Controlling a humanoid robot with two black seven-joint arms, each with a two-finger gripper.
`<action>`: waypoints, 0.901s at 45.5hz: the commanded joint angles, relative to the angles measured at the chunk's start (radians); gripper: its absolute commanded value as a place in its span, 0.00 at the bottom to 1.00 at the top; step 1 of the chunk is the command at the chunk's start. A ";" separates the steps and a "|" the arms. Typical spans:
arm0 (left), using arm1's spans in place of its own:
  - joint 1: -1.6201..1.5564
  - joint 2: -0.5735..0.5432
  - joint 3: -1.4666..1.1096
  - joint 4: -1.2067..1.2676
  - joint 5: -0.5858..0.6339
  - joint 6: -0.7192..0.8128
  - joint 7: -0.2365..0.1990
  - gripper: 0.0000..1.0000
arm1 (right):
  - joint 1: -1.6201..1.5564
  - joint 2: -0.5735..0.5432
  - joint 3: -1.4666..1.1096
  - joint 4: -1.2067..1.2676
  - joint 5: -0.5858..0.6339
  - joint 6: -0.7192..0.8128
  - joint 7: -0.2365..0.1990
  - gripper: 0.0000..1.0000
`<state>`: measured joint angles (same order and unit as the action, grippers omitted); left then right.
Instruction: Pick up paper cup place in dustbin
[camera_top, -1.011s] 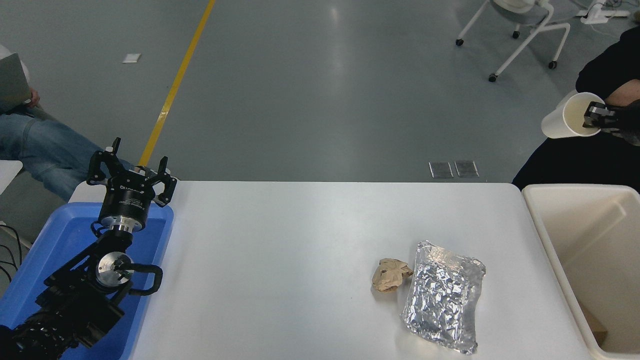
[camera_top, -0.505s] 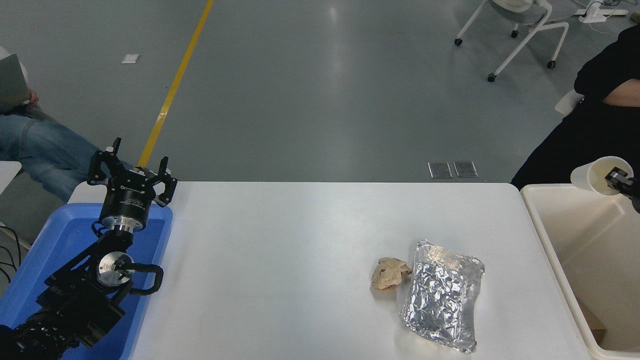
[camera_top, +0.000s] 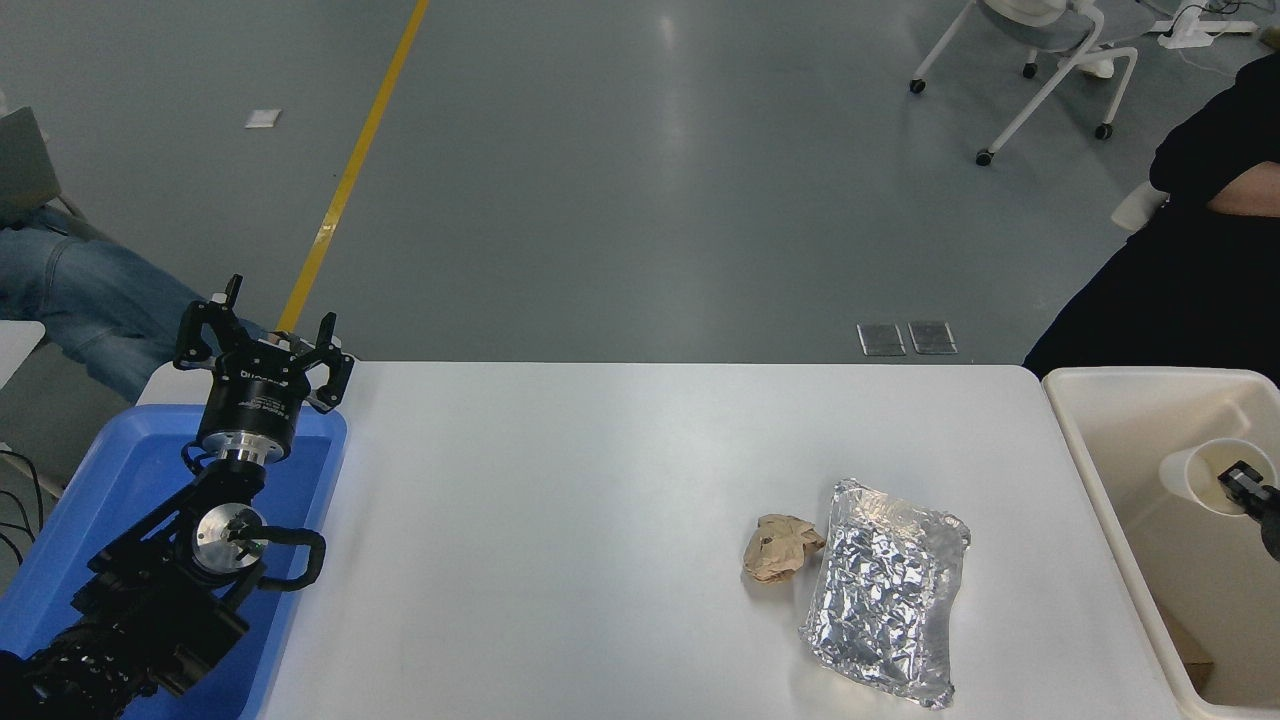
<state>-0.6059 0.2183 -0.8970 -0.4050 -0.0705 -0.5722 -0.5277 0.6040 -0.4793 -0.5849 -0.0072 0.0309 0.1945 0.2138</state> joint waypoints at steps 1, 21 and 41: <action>0.000 0.000 0.000 0.000 0.000 0.000 0.000 0.99 | -0.009 0.011 -0.006 0.007 0.012 -0.001 -0.001 1.00; 0.000 0.000 0.000 0.000 0.000 0.000 0.000 0.99 | 0.416 0.031 -0.311 0.110 0.010 0.006 0.001 1.00; 0.000 0.001 0.000 0.000 0.000 -0.002 0.000 0.99 | 0.884 0.241 -0.474 0.450 -0.008 0.293 -0.001 1.00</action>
<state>-0.6060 0.2187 -0.8970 -0.4049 -0.0708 -0.5724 -0.5277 1.2595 -0.3368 -0.9825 0.2922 0.0284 0.3040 0.2137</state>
